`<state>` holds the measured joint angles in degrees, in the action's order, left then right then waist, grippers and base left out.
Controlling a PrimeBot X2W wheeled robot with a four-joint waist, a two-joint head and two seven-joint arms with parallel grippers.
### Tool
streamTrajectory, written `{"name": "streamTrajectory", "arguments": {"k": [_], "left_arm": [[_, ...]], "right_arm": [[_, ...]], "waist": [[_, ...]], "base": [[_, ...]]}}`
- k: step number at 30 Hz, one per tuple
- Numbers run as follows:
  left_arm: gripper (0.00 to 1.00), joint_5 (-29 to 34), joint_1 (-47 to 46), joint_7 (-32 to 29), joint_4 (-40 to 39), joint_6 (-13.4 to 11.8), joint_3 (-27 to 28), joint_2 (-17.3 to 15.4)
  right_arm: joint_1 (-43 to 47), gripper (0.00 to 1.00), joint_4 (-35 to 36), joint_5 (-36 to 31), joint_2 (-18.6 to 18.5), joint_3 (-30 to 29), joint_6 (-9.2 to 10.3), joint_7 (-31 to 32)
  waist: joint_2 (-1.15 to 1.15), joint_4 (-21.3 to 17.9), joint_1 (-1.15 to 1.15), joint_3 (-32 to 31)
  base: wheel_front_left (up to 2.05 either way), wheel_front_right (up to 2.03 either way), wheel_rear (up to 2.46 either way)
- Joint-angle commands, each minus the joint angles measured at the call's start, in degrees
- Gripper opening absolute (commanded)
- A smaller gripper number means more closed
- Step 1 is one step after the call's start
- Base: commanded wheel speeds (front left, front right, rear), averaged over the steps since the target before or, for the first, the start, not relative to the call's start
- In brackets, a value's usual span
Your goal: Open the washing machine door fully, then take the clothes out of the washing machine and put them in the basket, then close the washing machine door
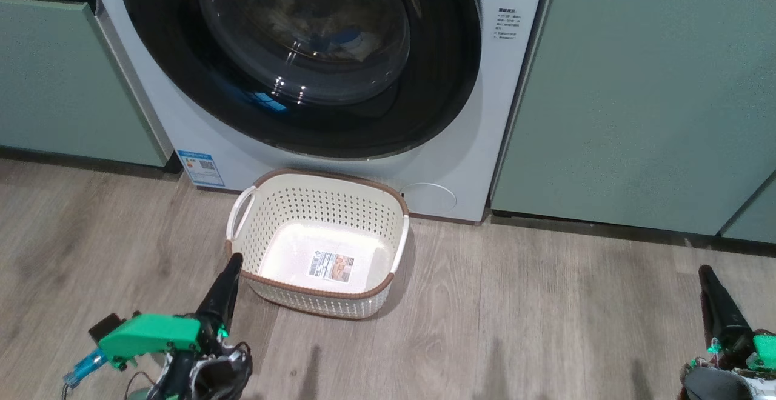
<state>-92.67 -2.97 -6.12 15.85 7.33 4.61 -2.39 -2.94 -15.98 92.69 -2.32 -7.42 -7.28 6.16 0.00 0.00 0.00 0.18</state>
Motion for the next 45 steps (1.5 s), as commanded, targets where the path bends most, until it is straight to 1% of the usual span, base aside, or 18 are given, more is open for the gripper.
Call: {"name": "streamTrajectory", "arguments": {"k": [1, 8, 9, 11, 12, 14, 16, 22, 28, 36, 45], "left_arm": [[0.00, 0.48, -3.21, -0.34, -1.82, 0.15, 1.89, -0.49], [0.00, 0.48, -3.21, -0.34, -1.82, 0.15, 1.89, -0.49], [0.00, 0.00, -0.01, 0.00, -0.01, 0.00, 0.00, 0.00], [0.00, 0.00, 0.38, 0.05, 1.06, 0.00, -0.10, 0.10], [1.00, 0.00, 0.92, 0.05, 1.96, -0.01, -0.19, 0.21], [1.00, 0.00, 2.47, 0.06, 3.87, -0.01, -0.48, 0.51], [1.00, 0.06, 2.66, 0.16, 4.12, -0.01, -0.57, 0.55], [1.00, 0.82, 1.92, 1.15, 3.67, 0.00, -0.93, 0.37], [1.00, 2.28, 1.15, 2.20, 3.08, 0.01, -1.55, -0.14], [1.00, 6.32, 0.13, 3.55, 1.88, 0.02, -1.68, -0.46], [1.00, 13.03, -0.90, 5.07, 0.63, 0.03, -2.37, -1.01]], "right_arm": [[-3.25, 0.00, 1.96, -0.50, -0.55, 0.92, -0.21, 0.31], [-3.25, 0.00, 1.96, -0.50, -0.55, 0.92, -0.21, 0.31], [-0.01, 0.00, 0.01, 0.00, 0.00, 0.00, 0.00, 0.00], [0.40, 0.00, -1.07, 0.03, 0.26, 0.16, 0.00, -0.04], [0.89, 1.00, -2.04, 0.03, 0.59, 0.21, 0.00, -0.05], [2.45, 1.00, -3.97, 0.02, 1.08, 0.44, 0.00, -0.06], [2.68, 1.00, -4.18, 0.03, 1.14, 0.54, 0.00, -0.17], [2.18, 1.00, -3.62, -0.23, 1.06, 1.21, -0.01, -1.19], [1.61, 1.00, -2.95, -1.83, 0.98, 1.59, -0.02, -2.20], [0.79, 1.00, -1.87, -5.04, 0.87, 1.91, -0.04, -3.55], [-0.24, 1.00, -0.52, -9.65, 0.74, 2.38, -0.05, -5.07]], "waist": [[0.00, 0.00, 0.00, 0.00], [0.00, 0.00, 0.00, 0.00], [0.00, 0.00, 0.00, 0.00], [0.00, 0.00, 0.00, 0.00], [0.00, 0.00, 0.00, 0.01], [0.00, 0.00, 0.00, 0.02], [0.00, 0.00, 0.00, 0.04], [0.00, 0.00, 0.00, 0.10], [0.00, -0.01, 0.00, 0.18], [0.00, -0.02, 0.00, 0.29], [0.00, -0.02, 0.00, 0.35]], "base": [[0.00, 0.00, 0.00], [0.00, 0.00, 0.00], [0.00, 0.00, 0.00], [0.00, 0.00, 0.00], [0.00, 0.00, 0.00], [0.00, 0.00, 0.00], [0.00, 0.00, 0.00], [0.00, 0.00, 0.00], [0.00, 0.00, 0.00], [0.00, 0.00, 0.00], [0.00, 0.00, 0.00]]}}
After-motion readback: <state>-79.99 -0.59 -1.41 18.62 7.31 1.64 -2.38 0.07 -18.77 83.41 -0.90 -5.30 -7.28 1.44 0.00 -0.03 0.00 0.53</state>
